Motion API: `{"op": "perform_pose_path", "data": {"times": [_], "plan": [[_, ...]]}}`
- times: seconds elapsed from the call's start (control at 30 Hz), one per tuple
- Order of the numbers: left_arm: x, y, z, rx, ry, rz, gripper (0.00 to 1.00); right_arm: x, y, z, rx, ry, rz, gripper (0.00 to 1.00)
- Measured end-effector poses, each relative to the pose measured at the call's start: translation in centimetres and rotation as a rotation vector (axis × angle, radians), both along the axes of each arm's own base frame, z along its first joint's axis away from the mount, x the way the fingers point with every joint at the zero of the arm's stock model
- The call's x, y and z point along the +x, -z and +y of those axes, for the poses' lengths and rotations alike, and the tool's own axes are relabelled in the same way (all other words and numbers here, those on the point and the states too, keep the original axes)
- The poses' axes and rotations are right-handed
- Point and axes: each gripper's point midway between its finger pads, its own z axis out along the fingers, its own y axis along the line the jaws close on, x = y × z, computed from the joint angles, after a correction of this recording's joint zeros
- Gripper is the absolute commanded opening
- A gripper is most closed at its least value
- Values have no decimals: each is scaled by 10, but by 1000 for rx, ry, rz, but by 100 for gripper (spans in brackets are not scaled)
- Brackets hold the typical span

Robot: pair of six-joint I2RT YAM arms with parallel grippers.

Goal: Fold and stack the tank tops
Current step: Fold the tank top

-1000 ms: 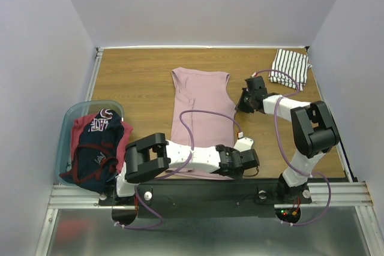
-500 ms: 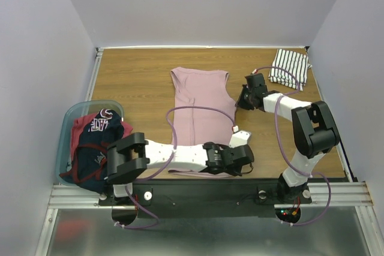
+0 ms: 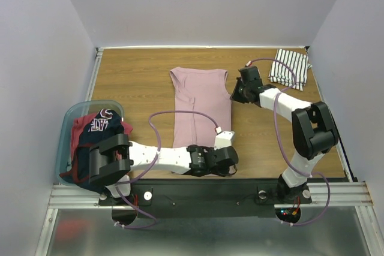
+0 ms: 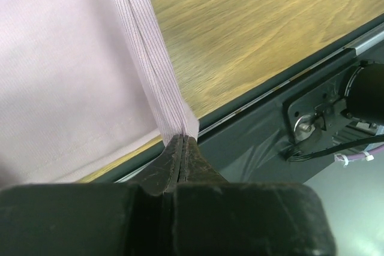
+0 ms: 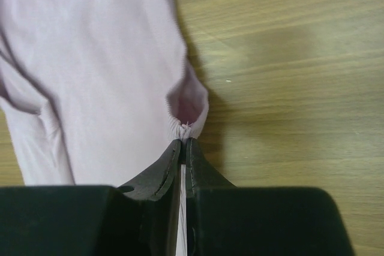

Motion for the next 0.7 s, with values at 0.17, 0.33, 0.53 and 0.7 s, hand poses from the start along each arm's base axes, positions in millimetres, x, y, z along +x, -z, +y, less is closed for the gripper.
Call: {"op": "perform_pose_path", "data": {"times": [0.17, 0.33, 0.53, 0.7], "plan": [[0, 1, 16, -28, -44, 16, 0, 7, -17, 25, -7, -37, -40, 0], [1, 1, 37, -59, -104, 32, 0, 11, -13, 51, -23, -72, -41, 0], [1, 5, 58, -72, -173, 52, 0, 13, -1, 77, -41, -98, -21, 0], [0, 9, 73, -71, -215, 72, 0, 17, 2, 97, -51, -117, -20, 0]]}}
